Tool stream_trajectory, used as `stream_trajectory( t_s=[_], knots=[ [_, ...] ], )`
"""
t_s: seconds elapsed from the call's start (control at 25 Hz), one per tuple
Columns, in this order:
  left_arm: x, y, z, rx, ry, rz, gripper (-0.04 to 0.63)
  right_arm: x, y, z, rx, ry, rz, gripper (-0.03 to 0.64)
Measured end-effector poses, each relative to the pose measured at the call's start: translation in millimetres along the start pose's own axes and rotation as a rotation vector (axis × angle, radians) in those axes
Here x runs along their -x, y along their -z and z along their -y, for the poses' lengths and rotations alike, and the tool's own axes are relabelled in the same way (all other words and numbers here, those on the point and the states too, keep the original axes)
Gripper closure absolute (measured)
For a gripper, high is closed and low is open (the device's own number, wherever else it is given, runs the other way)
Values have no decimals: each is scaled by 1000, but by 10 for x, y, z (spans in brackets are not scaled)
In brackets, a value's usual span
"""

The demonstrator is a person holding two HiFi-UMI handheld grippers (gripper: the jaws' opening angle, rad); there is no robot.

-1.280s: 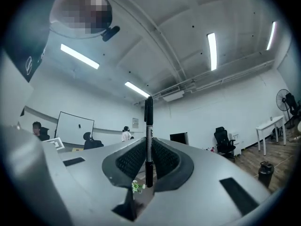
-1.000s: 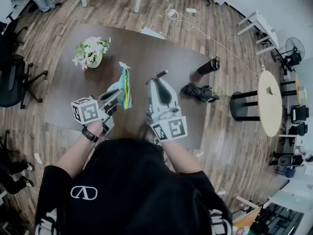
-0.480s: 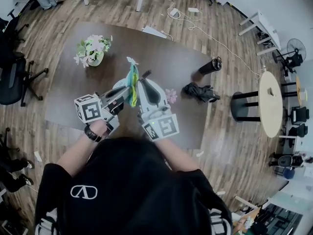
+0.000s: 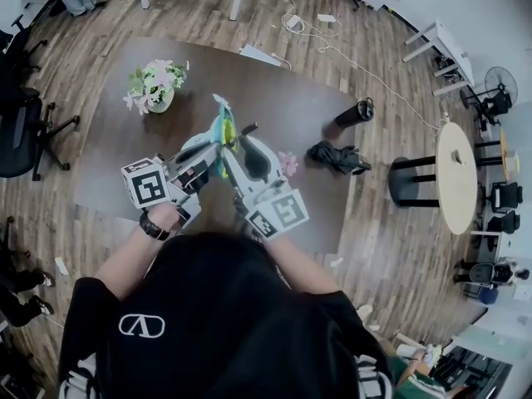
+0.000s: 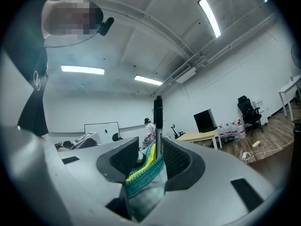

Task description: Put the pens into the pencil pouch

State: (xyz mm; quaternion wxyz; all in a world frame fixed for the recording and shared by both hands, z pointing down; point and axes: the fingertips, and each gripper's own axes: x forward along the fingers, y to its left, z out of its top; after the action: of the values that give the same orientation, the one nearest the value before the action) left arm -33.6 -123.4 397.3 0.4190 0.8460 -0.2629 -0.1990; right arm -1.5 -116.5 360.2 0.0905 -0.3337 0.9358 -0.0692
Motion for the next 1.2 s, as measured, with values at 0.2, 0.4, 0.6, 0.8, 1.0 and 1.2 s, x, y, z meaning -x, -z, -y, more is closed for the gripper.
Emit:
stream_trajectory(
  t_s=[0.2,0.4,0.6,0.8,1.0,1.2],
  knots=[
    [30,-17,-38,6,-5,17,584,-15,-51,-124,46,-38,-8,463],
    [85,12,-62,14,-15,29,584,35,-146,-86,26,-15,16,463],
    [139,10,-28,102,28,100,584,210,-341,202,26,132,89,503],
    [126,27,9,45,32,55,584,150,-264,345,19,168,47,499],
    [142,49,8,49,26,54,584,110,-258,271,43,154,40,497],
    [306,-28,24,46,10,99,584,127,-29,631,57,236,-69,490]
  ],
)
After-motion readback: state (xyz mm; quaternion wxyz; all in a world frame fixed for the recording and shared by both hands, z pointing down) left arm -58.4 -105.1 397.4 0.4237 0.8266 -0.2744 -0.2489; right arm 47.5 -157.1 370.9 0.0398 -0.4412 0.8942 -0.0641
